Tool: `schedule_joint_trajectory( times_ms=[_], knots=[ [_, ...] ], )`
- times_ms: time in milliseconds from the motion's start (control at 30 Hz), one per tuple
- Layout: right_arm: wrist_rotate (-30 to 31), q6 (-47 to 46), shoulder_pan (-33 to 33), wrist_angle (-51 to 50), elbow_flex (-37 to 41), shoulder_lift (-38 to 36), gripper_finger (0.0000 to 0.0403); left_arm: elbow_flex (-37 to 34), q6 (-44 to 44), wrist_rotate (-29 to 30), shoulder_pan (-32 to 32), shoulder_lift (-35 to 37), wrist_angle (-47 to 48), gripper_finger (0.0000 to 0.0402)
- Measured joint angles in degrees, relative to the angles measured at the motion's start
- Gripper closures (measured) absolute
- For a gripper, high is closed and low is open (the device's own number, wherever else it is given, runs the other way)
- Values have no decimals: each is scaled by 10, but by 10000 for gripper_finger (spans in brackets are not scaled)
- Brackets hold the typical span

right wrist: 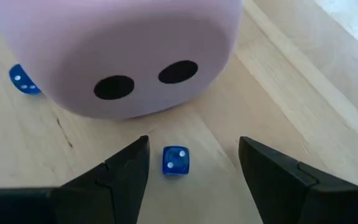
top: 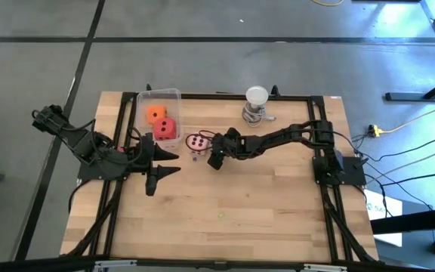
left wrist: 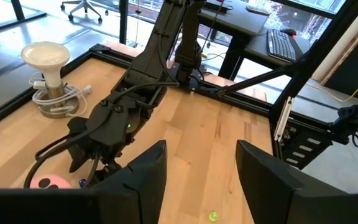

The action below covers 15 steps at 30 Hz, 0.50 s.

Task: Pick & Place Dice
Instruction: Put the small blue dice into the transparent bin

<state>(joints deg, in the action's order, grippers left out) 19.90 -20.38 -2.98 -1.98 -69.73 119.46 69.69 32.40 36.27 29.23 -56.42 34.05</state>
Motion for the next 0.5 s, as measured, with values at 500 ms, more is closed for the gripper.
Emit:
schedule_joint_trajectory(
  times_ms=[500],
  knots=[
    [-15,-36,-1,6,-2,20,245,0,6,2,0,0,0,222]
  ],
)
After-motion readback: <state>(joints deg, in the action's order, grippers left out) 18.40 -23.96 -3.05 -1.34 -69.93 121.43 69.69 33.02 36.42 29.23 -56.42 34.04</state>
